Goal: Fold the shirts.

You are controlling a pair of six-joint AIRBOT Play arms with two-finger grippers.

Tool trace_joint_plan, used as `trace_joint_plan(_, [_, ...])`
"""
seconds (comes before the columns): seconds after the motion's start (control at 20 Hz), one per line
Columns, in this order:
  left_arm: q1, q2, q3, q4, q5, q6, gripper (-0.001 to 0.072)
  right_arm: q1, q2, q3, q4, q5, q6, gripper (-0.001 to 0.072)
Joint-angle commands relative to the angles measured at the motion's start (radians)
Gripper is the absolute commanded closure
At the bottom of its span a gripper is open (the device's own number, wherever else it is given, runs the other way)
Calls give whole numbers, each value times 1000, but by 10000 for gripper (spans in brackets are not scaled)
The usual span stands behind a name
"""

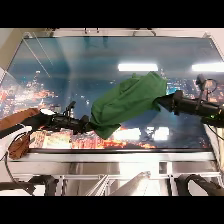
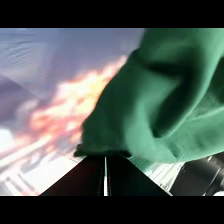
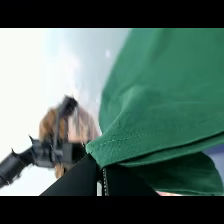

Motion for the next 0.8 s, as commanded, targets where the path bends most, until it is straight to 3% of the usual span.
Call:
trace_joint_plan(0.0, [-52, -4, 68, -17, 11, 21, 690, -95, 4, 26, 55, 32, -36, 697])
trace_joint_plan(0.3, [146, 240, 198, 0, -45, -39, 691, -266, 4, 224, 56, 245, -59, 697])
trace_joint_plan(0.5, [167, 239, 205, 18, -165, -60, 673, -231, 2, 246, 24, 278, -57, 697])
trace_joint_plan(0.55, [140, 216, 201, 24, -182, -59, 432, -219, 2, 246, 16, 278, -58, 697])
trace_joint_plan(0.6, [104, 189, 188, 24, -183, -58, 100, -213, 2, 246, 18, 277, -58, 697])
trace_joint_plan(0.65, [70, 160, 173, 24, -183, -58, -1, -213, 2, 246, 19, 275, -57, 697])
trace_joint_plan(0.75, [4, 93, 137, 24, -187, -58, -4, -216, 2, 246, 21, 275, -57, 697])
